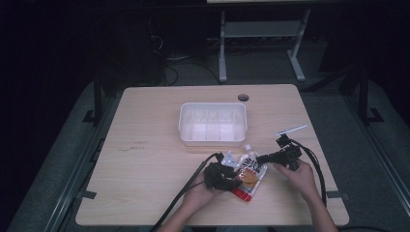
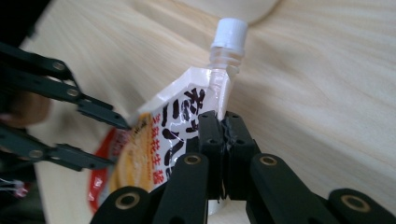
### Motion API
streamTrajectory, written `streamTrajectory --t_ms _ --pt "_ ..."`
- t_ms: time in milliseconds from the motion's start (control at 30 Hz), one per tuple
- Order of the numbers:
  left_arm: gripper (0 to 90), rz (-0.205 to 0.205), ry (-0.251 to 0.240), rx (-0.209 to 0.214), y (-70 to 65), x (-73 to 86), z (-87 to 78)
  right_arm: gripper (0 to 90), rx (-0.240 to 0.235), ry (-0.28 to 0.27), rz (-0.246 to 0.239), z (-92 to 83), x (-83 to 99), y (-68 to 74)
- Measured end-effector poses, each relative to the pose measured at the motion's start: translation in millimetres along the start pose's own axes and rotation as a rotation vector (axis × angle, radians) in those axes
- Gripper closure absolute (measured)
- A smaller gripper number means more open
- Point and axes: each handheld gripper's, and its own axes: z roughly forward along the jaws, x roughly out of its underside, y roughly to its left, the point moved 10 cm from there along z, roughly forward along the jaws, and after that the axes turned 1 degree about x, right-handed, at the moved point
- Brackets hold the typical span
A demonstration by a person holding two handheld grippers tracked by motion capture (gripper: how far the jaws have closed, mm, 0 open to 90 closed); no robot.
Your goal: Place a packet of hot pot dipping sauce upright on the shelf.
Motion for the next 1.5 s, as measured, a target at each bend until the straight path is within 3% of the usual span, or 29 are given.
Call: streamTrajectory --t_ms 533,633,867,1233,1500 --pt "48.7 -0.011 -0.09 -0.041 11.3 16.2 -51.4 88.1 0.045 -0.044 0.018 -23.6 -6.4 23.5" --pt "47.8 -0.014 -0.11 -0.051 13.0 21.9 -63.3 88.1 0.068 -0.043 -0.004 -32.2 -11.1 34.0" --pt "46.5 -0.03 -0.142 -0.074 17.5 34.7 -82.2 88.1 0.066 -0.067 -0.033 -44.4 -22.2 54.7" --pt "43.3 -0.051 -0.17 -0.124 28.4 53.4 -108.0 88.2 0.064 -0.107 -0.023 -56.9 -36.2 76.1" --pt "41.1 -0.085 -0.178 -0.165 39.5 72.6 -124.8 88.3 0.099 -0.145 -0.018 -62.7 -51.0 85.0"
